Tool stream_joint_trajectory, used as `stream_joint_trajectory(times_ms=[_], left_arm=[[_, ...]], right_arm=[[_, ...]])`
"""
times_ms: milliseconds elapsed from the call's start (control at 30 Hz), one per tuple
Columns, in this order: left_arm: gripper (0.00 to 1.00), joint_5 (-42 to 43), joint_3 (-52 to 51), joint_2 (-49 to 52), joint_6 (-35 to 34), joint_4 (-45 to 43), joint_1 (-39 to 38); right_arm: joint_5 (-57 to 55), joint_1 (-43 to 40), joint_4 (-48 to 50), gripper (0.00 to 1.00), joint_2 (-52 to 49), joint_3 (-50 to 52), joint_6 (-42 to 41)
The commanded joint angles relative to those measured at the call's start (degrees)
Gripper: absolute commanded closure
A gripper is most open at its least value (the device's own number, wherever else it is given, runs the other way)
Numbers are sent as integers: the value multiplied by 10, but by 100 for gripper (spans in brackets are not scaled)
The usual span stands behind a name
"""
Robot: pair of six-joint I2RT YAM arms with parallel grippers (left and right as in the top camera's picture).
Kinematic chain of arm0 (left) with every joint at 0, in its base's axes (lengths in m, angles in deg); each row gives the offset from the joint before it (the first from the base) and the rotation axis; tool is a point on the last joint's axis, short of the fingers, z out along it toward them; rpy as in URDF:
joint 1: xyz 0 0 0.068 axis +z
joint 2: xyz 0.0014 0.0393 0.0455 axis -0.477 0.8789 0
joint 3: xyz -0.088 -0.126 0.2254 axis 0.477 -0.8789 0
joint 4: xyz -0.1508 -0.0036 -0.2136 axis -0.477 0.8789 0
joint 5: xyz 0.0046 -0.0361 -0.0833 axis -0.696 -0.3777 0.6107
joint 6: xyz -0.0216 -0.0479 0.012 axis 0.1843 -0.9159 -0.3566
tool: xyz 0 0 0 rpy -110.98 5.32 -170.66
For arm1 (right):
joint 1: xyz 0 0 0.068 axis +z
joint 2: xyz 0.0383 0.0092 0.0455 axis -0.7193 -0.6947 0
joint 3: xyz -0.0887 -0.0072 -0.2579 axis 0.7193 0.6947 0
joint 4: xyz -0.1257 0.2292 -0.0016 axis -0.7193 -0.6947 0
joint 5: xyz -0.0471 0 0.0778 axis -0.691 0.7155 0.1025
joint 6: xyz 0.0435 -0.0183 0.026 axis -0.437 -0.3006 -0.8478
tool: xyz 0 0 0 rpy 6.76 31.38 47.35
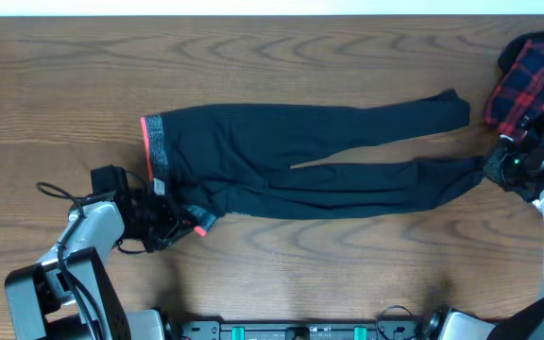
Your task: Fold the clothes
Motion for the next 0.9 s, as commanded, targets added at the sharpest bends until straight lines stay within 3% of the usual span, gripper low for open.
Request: stream_joint_trajectory(times_ms=[0,333,400,533,867], left_arm=[[85,54,-5,2,35,-16,0],[85,54,-5,2,35,-37,0],[92,56,-5,1,35,-37,0],[94,58,-5,-4,35,-37,0],[94,57,-5,-97,18,-36,0]], right_arm=[[-3,5,-2,99,0,-11,6],[-3,5,-2,99,0,-11,6],[-3,5,-3,99,0,-11,6],[-3,5,-4,99,0,-11,6],[-3,5,-5,99,0,-11,6]])
